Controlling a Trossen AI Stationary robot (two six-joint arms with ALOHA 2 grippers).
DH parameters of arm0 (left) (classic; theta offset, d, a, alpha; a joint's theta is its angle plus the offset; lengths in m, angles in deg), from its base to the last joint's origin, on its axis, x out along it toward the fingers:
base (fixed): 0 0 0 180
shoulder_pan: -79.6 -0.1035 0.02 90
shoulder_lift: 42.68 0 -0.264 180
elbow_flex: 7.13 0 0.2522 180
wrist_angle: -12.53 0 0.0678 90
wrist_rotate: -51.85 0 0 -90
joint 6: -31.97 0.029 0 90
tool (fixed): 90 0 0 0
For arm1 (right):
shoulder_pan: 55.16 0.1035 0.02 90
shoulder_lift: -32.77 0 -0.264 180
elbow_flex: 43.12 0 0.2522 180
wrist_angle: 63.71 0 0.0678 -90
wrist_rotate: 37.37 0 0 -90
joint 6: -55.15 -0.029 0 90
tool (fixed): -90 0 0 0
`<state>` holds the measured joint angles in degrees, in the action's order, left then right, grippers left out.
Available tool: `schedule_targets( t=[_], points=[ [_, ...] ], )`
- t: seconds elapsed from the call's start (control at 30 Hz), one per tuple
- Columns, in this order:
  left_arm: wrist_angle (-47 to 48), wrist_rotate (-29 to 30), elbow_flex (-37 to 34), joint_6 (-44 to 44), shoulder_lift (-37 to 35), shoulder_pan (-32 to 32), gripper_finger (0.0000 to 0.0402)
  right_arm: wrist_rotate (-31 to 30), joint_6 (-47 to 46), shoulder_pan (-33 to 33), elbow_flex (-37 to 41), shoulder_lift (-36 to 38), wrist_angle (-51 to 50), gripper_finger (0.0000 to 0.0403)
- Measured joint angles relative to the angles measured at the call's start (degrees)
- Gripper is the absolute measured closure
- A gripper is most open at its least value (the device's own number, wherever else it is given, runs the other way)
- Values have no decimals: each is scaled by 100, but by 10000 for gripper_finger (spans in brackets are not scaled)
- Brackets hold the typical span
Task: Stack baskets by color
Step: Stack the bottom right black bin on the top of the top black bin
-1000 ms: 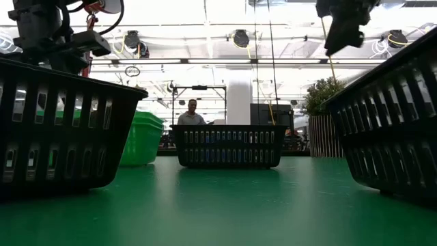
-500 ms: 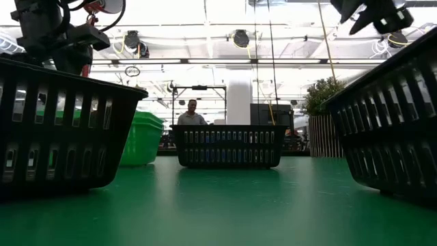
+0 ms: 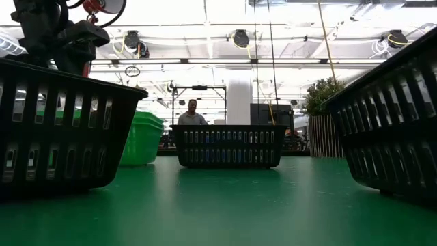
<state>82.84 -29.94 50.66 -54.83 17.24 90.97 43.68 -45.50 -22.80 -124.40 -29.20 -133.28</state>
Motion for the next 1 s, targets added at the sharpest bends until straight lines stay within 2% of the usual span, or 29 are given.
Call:
schedule_targets(
  t=[0.33,0.67,0.77,1.0],
  points=[
    [-1,147,0,262,1,0,211,362,-1402,1136,2,-1166,408,284],
    [-1,83,0,393,1,-4,211,805,-1587,1264,2,-2174,976,282],
    [-14,81,0,360,1,-4,211,944,-1586,1264,2,-2397,1097,264],
    [-135,75,0,354,1,-4,211,1054,-1426,1275,89,-2694,1219,190]
  ],
)
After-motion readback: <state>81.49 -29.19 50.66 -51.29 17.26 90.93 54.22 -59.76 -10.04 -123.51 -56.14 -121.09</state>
